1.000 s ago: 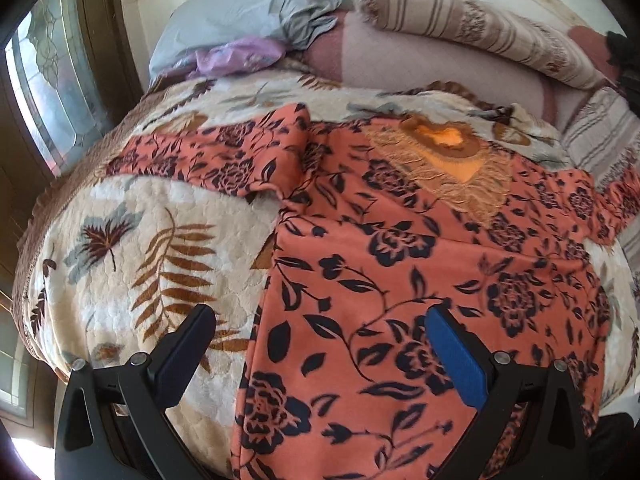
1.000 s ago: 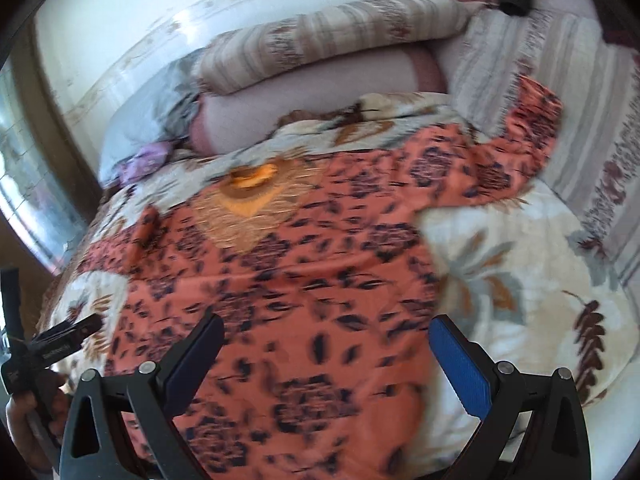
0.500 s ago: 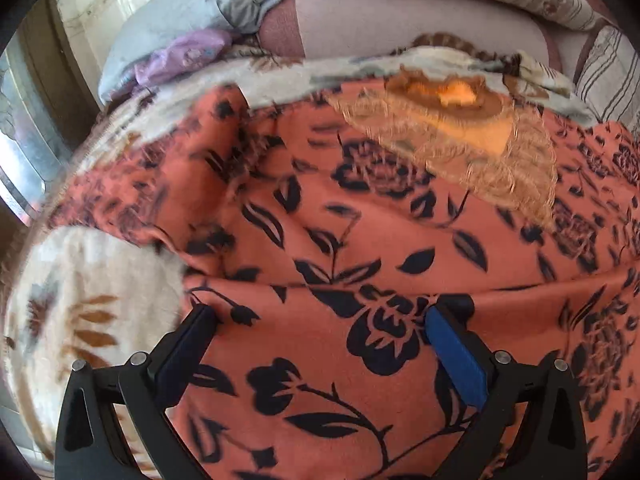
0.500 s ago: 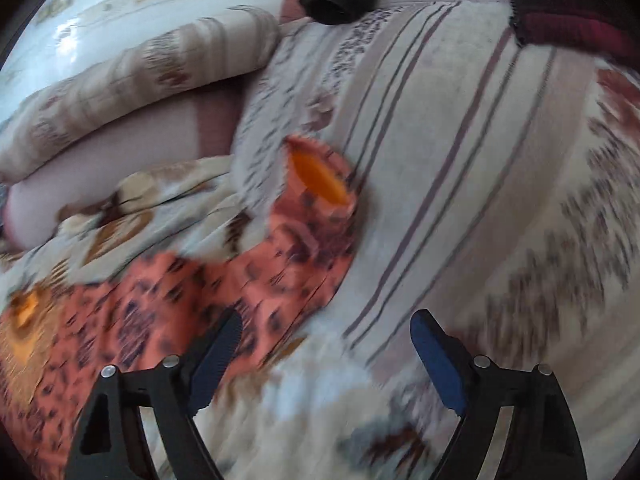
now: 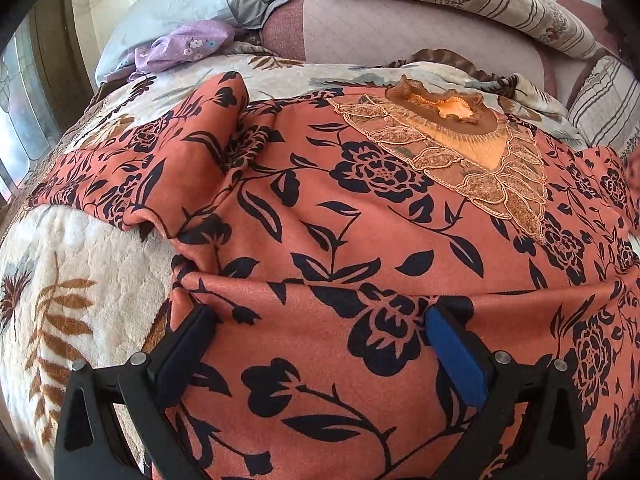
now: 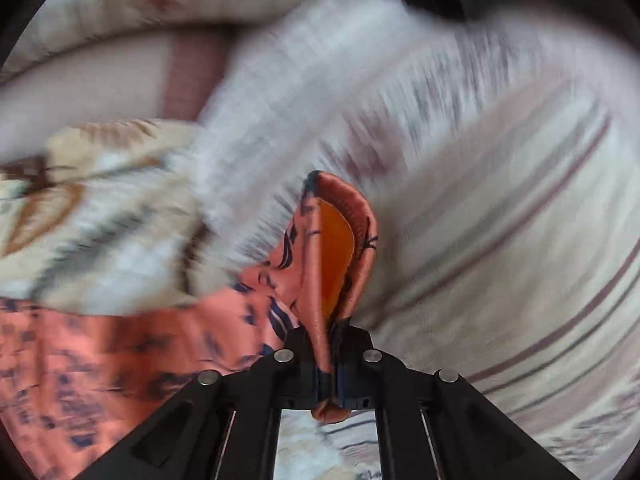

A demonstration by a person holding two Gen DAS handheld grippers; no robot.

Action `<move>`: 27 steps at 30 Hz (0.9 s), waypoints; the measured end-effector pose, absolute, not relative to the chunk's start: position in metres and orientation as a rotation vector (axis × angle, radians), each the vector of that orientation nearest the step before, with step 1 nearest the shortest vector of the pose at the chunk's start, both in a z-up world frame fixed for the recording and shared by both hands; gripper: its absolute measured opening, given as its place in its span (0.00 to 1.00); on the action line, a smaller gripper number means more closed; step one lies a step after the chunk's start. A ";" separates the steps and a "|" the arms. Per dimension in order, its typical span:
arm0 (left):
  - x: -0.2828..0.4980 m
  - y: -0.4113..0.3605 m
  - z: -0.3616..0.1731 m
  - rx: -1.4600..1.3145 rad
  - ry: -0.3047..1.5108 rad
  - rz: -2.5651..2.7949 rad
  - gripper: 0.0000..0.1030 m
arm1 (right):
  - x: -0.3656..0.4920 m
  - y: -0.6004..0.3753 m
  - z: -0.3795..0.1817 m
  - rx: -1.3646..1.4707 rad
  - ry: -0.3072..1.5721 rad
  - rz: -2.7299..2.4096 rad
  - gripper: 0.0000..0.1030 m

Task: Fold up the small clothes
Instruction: 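Grasp the sleeve with the right gripper and lift it up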

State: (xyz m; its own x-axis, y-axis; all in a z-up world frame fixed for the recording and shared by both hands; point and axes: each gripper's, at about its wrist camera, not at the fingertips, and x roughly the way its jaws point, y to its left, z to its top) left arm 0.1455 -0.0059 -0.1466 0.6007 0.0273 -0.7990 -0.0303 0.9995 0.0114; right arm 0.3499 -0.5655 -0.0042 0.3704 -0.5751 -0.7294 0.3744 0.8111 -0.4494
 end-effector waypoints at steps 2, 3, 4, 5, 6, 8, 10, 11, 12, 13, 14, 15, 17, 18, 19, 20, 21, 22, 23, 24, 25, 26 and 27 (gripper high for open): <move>0.149 -0.006 -0.146 -0.004 0.933 0.035 1.00 | 0.352 -0.518 0.038 -0.245 0.975 -0.530 0.05; 0.149 -0.005 -0.146 -0.005 0.937 0.035 1.00 | 0.353 -0.490 0.062 -0.248 0.949 -0.479 0.05; 0.150 -0.005 -0.146 -0.009 0.940 0.032 1.00 | 0.352 -0.464 0.081 -0.251 0.926 -0.430 0.05; 0.149 -0.004 -0.145 -0.015 0.943 0.028 1.00 | 0.351 -0.436 0.100 -0.246 0.898 -0.379 0.05; 0.149 -0.002 -0.145 -0.023 0.946 0.023 1.00 | 0.348 -0.404 0.124 -0.220 0.865 -0.313 0.05; 0.147 0.000 -0.144 -0.033 0.953 0.012 1.00 | 0.349 -0.353 0.149 -0.157 0.829 -0.199 0.05; 0.144 0.002 -0.143 -0.040 0.961 0.000 1.00 | 0.339 -0.295 0.174 -0.094 0.798 -0.073 0.05; 0.143 0.003 -0.142 -0.045 0.965 -0.005 1.00 | 0.333 -0.267 0.181 -0.062 0.790 -0.007 0.05; 0.142 0.005 -0.141 -0.054 0.969 -0.011 1.00 | 0.329 -0.245 0.181 -0.041 0.788 0.041 0.05; 0.142 0.006 -0.141 -0.063 0.971 -0.015 1.00 | 0.324 -0.221 0.182 -0.018 0.790 0.098 0.05; 0.142 0.008 -0.140 -0.081 0.975 -0.020 1.00 | 0.320 -0.201 0.175 0.006 0.791 0.139 0.09; 0.142 0.010 -0.139 -0.099 0.977 -0.025 1.00 | 0.319 -0.183 0.161 0.036 0.802 0.176 0.09; 0.143 0.015 -0.137 -0.134 0.982 -0.036 1.00 | 0.320 -0.154 0.112 0.111 0.908 0.247 0.54; 0.143 0.019 -0.136 -0.159 0.984 -0.040 1.00 | 0.321 -0.147 0.077 0.151 0.992 0.252 0.75; 0.143 0.022 -0.135 -0.176 0.985 -0.043 1.00 | 0.321 -0.149 0.052 0.191 1.044 0.251 0.87; 0.143 0.025 -0.135 -0.197 0.985 -0.046 1.00 | 0.315 -0.150 0.018 0.237 1.110 0.250 0.85; 0.143 0.028 -0.134 -0.215 0.984 -0.051 1.00 | 0.310 -0.157 -0.016 0.270 1.178 0.234 0.85; 0.142 0.031 -0.133 -0.228 0.983 -0.053 1.00 | 0.307 -0.171 -0.038 0.299 1.204 0.211 0.85; 0.142 0.032 -0.133 -0.240 0.981 -0.055 1.00 | 0.298 -0.184 -0.056 0.329 1.210 0.191 0.85; 0.142 0.033 -0.133 -0.249 0.979 -0.055 1.00 | 0.290 -0.200 -0.072 0.357 1.219 0.168 0.85; 0.142 0.032 -0.133 -0.251 0.977 -0.050 1.00 | 0.283 -0.218 -0.082 0.392 1.226 0.141 0.85; 0.143 0.031 -0.133 -0.247 0.975 -0.043 1.00 | 0.273 -0.239 -0.089 0.438 1.222 0.120 0.85; 0.143 0.030 -0.133 -0.242 0.973 -0.036 1.00 | 0.269 -0.254 -0.092 0.476 1.213 0.114 0.85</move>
State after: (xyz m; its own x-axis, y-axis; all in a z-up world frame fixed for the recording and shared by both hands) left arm 0.1430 0.0297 -0.1326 0.5646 -0.1387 -0.8136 -0.0775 0.9725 -0.2195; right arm 0.2688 -0.2537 -0.0921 0.3579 0.3342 -0.8719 0.1654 0.8963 0.4114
